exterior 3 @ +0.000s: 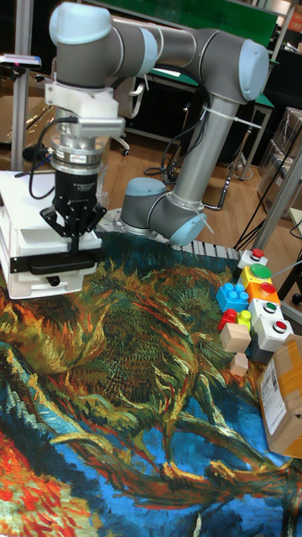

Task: Put things in the drawer

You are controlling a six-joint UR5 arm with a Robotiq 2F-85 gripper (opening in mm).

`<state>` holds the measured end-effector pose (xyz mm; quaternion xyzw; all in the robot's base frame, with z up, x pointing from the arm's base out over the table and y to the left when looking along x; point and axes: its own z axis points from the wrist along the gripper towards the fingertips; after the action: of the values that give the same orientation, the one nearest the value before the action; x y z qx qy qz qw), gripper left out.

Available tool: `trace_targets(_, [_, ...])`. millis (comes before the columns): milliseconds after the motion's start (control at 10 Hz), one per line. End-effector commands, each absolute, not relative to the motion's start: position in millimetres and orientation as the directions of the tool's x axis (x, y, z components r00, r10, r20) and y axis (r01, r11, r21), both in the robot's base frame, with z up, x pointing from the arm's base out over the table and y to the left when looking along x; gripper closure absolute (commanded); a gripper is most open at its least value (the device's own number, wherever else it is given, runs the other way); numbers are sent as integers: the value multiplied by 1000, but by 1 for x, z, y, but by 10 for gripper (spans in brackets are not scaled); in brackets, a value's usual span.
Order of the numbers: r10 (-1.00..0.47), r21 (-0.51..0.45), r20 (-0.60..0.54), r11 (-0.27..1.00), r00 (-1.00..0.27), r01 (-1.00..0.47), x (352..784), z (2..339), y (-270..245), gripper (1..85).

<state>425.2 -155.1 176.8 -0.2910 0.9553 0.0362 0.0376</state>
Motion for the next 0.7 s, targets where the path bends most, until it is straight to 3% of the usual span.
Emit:
trace_targets(0, [-556,56,-109,824,-824,-563,407,175,-164,843])
trace_targets(600, [-531,94,-33,842,-847,-532,379,180,-172,843])
